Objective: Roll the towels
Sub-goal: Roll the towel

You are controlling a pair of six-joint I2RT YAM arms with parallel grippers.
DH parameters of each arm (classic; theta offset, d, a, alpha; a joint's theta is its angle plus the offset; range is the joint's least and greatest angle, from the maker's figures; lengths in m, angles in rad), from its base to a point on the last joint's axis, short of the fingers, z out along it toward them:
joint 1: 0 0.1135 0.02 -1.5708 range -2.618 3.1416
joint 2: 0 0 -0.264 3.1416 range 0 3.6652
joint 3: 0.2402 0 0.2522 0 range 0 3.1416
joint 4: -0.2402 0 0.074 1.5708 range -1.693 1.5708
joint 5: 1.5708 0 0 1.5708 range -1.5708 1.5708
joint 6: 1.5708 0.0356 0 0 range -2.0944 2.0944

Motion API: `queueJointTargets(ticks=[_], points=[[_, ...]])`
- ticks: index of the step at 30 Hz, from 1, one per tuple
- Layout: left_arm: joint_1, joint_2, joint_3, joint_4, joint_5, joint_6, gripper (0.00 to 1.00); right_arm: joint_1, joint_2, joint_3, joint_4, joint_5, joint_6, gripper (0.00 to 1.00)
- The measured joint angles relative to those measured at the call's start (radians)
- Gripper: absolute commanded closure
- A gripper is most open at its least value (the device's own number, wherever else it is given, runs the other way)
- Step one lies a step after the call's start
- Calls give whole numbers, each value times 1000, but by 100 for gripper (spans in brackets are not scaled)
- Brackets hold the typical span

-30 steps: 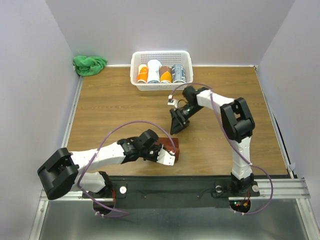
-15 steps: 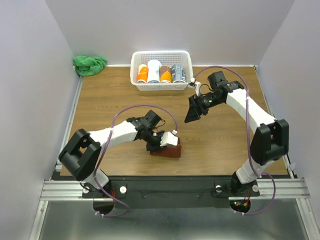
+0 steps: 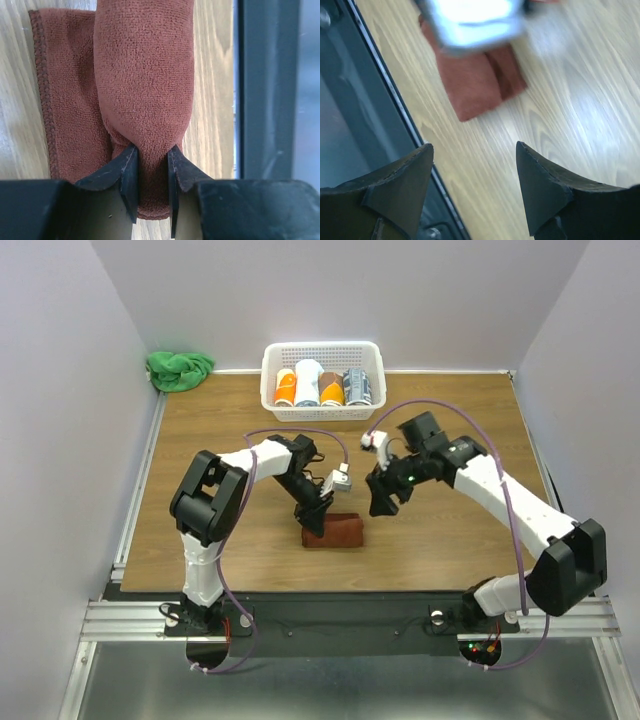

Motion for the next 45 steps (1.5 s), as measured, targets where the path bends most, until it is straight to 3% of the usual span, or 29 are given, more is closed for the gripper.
queueJointTargets(ticks=[11, 22, 28, 29, 36, 39, 41, 45], points=[[64, 127, 103, -140, 97, 31, 88, 434, 31, -120, 282, 367, -82, 23], [86, 172, 127, -177, 146, 34, 88, 602, 171, -291, 557, 657, -234, 20], [90, 177, 127, -179, 153, 34, 85, 607, 173, -340, 658, 708, -272, 34], [91, 177, 127, -179, 154, 33, 81, 607, 173, -347, 672, 710, -277, 48], [105, 150, 96, -141, 153, 16, 57, 607, 170, -399, 763, 703, -289, 91], [121, 94, 53, -97, 124, 12, 45, 595, 164, -403, 772, 658, -277, 99], [134, 67, 37, -80, 101, 10, 24, 577, 161, -402, 775, 612, -265, 99], [194, -3, 14, -47, 36, 6, 20, 507, 162, -372, 742, 472, -225, 99]])
